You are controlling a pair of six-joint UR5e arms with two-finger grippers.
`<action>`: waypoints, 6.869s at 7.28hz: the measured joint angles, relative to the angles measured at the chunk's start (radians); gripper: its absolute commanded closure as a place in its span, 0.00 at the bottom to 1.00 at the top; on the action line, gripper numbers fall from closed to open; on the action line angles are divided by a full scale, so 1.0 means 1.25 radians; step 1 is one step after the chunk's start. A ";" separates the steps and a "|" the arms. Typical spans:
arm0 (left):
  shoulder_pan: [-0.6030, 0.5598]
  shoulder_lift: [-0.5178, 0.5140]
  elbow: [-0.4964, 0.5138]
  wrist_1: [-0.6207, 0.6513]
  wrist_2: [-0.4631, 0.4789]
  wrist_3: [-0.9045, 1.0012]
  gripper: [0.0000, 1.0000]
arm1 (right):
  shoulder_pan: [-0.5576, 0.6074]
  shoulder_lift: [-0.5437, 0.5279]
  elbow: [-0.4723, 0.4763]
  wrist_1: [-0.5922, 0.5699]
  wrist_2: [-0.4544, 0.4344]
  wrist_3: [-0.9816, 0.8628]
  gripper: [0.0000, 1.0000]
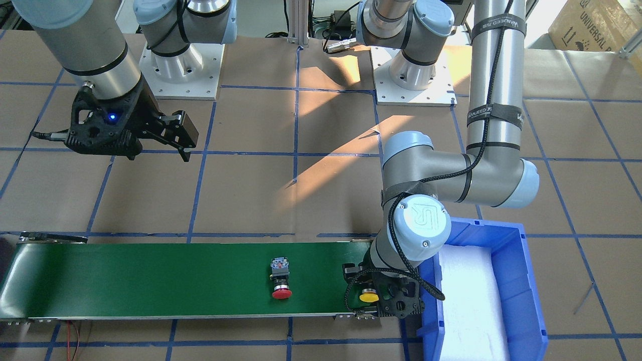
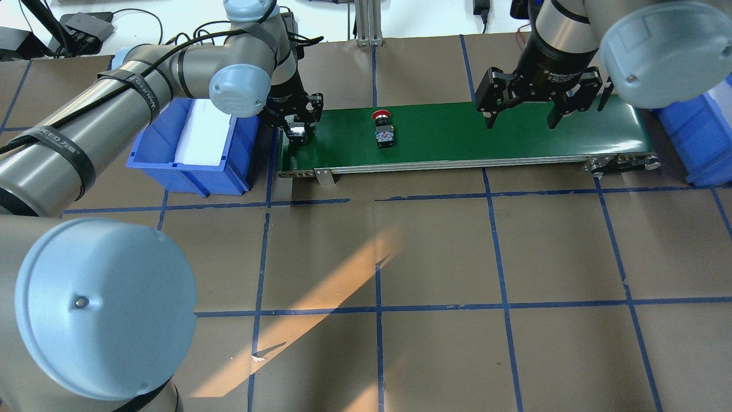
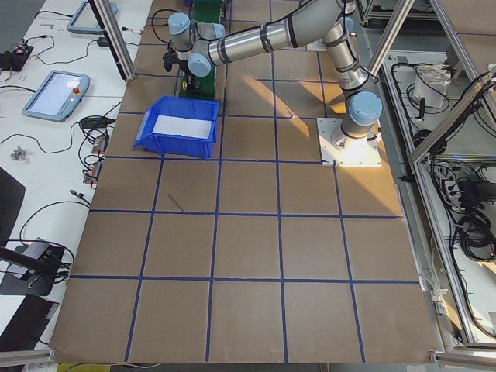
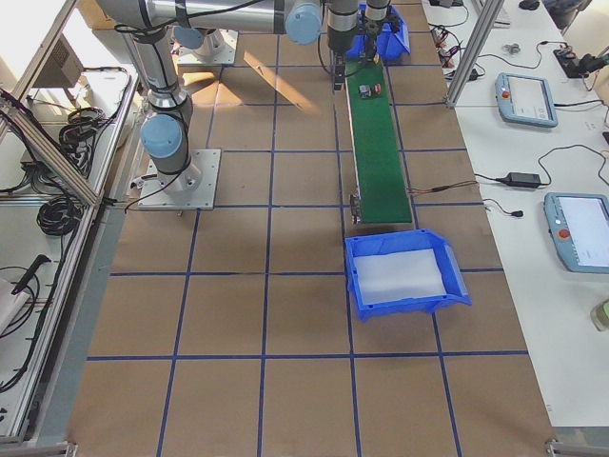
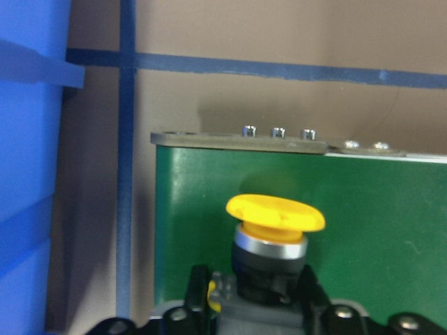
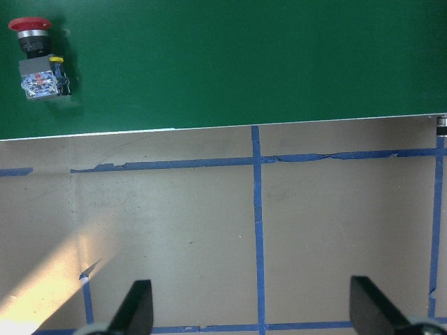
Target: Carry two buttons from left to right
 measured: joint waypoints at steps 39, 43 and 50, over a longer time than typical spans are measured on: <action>0.047 0.500 -0.231 -0.221 0.006 0.083 0.00 | -0.005 0.005 -0.004 0.000 -0.001 -0.005 0.00; 0.047 0.498 -0.232 -0.221 0.006 0.085 0.00 | -0.008 0.005 -0.007 0.000 -0.001 -0.006 0.00; 0.047 0.499 -0.231 -0.221 0.006 0.084 0.00 | -0.031 0.007 -0.008 0.007 -0.019 -0.010 0.00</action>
